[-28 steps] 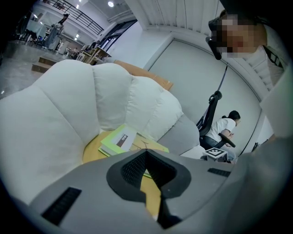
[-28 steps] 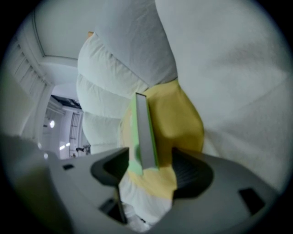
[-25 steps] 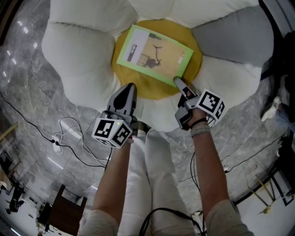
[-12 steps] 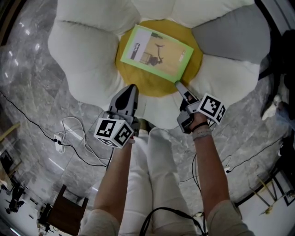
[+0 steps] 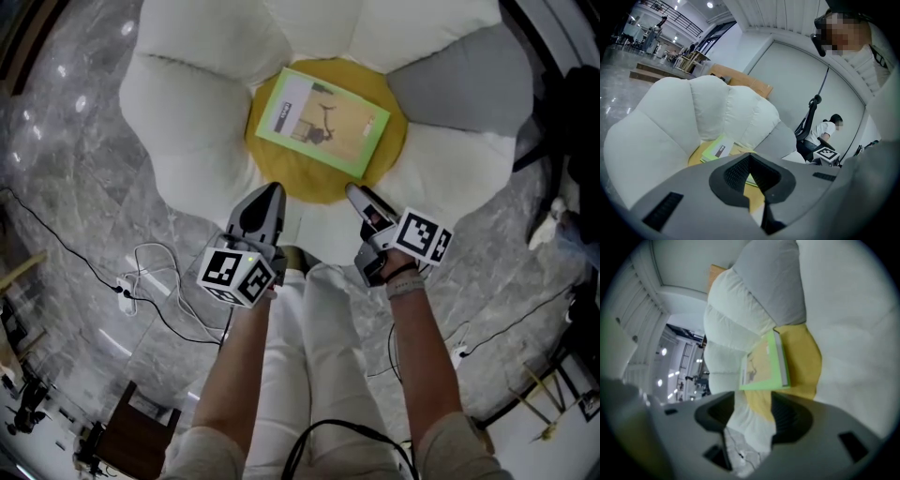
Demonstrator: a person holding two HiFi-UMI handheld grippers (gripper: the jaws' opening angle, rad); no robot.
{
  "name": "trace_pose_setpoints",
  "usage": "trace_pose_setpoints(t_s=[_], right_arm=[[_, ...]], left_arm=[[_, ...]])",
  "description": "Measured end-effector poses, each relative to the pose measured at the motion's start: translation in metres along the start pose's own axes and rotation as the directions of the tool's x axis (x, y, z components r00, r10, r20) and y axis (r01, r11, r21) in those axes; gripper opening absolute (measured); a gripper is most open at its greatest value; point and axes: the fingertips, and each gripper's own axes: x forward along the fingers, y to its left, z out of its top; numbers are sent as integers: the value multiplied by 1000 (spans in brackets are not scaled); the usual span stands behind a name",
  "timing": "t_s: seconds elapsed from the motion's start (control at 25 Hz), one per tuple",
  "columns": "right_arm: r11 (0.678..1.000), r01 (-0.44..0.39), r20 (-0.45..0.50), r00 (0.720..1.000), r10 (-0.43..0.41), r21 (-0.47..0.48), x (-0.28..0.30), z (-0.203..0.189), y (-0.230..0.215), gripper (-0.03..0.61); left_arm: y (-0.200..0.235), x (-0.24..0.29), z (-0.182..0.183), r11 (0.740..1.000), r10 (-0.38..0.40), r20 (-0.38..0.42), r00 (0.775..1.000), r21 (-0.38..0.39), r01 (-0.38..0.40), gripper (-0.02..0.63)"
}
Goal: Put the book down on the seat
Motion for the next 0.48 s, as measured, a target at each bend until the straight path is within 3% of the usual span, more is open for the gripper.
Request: trace_pose_setpoints(t_s=[0.48], right_arm=[[995,-90,-18,996,89,-44,-9,-6,60,123]], left_arm=[[-21,-12,19,1000,-17,0,1000,1,17,23]])
